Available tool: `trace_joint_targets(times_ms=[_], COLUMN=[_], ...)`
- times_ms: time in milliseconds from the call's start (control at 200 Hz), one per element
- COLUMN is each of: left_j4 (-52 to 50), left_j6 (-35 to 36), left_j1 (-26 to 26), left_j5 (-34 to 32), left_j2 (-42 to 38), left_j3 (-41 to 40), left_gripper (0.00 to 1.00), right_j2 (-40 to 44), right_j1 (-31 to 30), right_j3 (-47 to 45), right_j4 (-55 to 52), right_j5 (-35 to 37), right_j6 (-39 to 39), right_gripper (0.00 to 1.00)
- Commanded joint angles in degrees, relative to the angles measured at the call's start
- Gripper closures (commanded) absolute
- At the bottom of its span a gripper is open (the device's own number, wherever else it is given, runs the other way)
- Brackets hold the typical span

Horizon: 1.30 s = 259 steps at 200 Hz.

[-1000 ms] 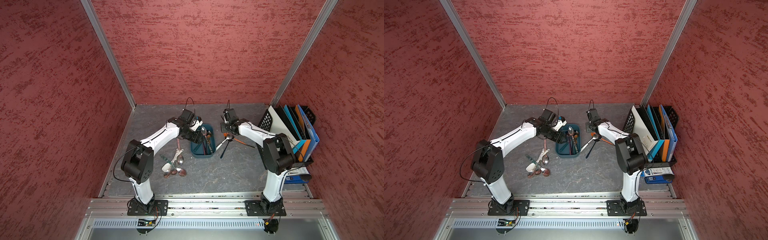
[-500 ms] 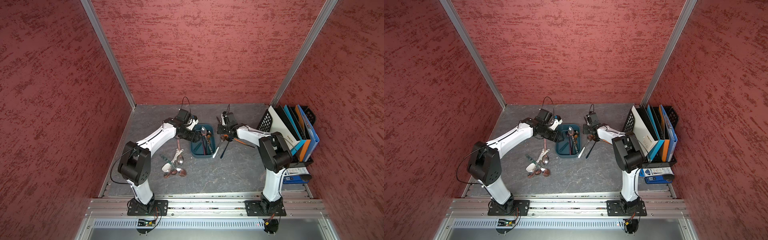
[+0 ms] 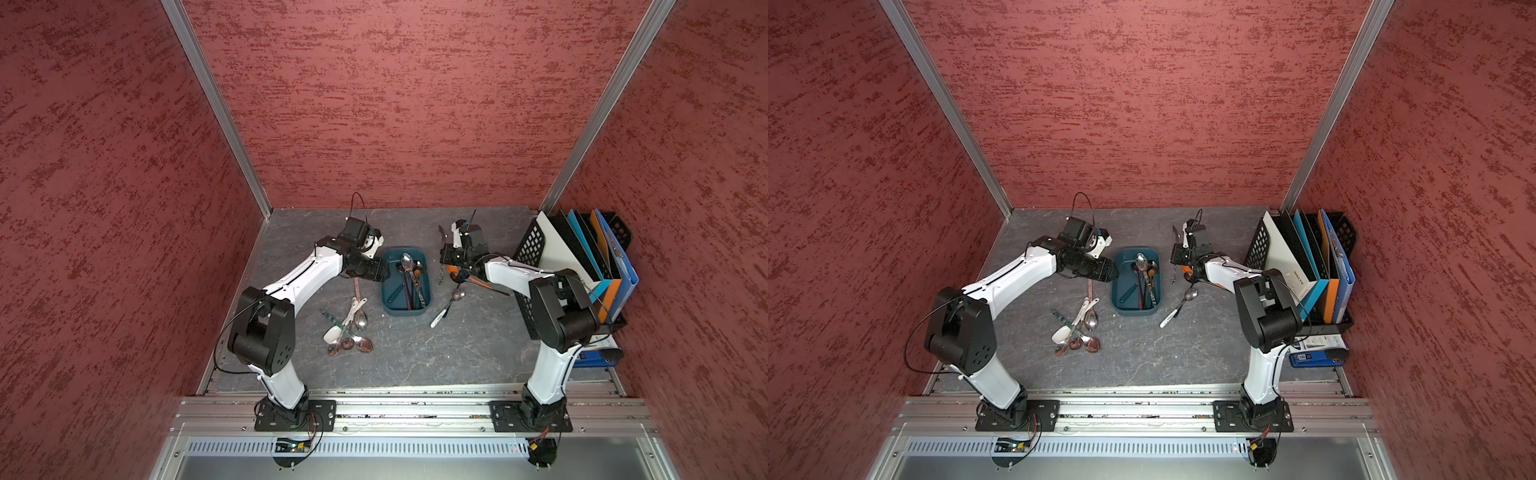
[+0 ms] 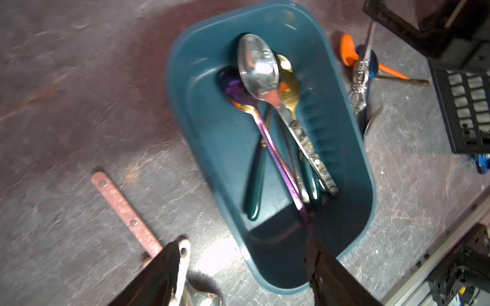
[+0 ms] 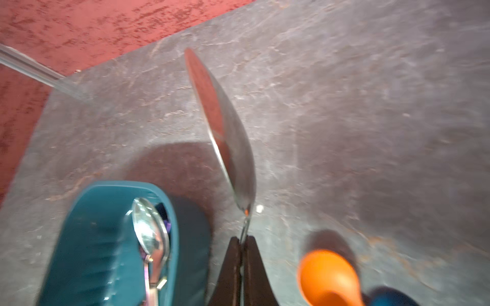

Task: Put the spoon into the storage box
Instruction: Pick up the spoon from the center of the board, then place the spoon in the storage box.

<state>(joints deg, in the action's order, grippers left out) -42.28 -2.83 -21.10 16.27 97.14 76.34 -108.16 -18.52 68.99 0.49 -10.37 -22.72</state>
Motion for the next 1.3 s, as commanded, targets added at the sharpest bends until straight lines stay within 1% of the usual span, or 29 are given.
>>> trace_joint_targets(times_ms=[0,130,220,316,406,541,651,802,987,1162,1293], left_j4=[0.86,2.33,2.25,1.87,2.01,2.2,2.12,1.8,1.85,1.24,1.06], left_j6=[-3.76,-6.22,-6.51,-6.67,-7.7,-8.42,-8.59,-8.78,-8.96,-8.71,-8.58], left_j1=[2.75,5.35,5.89,6.24,6.84,7.29,7.35,7.38,7.37,7.24,6.96], left_j5=[-0.81,0.92,1.26,1.3,1.83,1.75,1.75,1.82,2.09,2.27,2.05], left_j2=[-2.14,-2.89,-2.42,-1.63,-1.25,-1.59,-1.69,-0.95,-0.73,-0.1,0.23], left_j3=[-1.65,-3.1,-3.04,-2.66,-2.93,-3.69,-4.07,-3.74,-3.36,-2.78,-2.24], left_gripper=[0.22,0.22,0.22,0.22,0.22,0.22,0.22,0.22,0.22,0.22,0.22], right_j2=[1.05,2.93,3.38,2.0,0.22,-0.3,1.07,-0.24,-1.87,-5.83,-7.97], right_j1=[-0.47,-0.97,-1.89,-3.59,-5.06,-6.39,-6.37,-6.97,-9.03,-10.39,-10.83], right_j3=[2.8,3.7,5.52,8.09,10.69,11.52,12.51,15.84,13.66,16.62,18.54], right_j4=[-0.89,-6.2,-11.1,-15.12,-18.46,-20.19,-23.66,-30.43,-30.86,-33.2,-34.79], right_j5=[-5.54,-8.76,-10.2,-13.31,-14.46,-15.51,-13.23,-13.89,-11.71,-10.26,-7.62], right_j6=[-2.5,-4.65,-4.81,-6.19,-6.7,-7.97,-6.82,-6.23,-7.69,-7.78,-7.83], right_gripper=[0.98,0.98,0.98,0.98,0.98,0.98,0.97,0.97,0.96,0.96,0.96])
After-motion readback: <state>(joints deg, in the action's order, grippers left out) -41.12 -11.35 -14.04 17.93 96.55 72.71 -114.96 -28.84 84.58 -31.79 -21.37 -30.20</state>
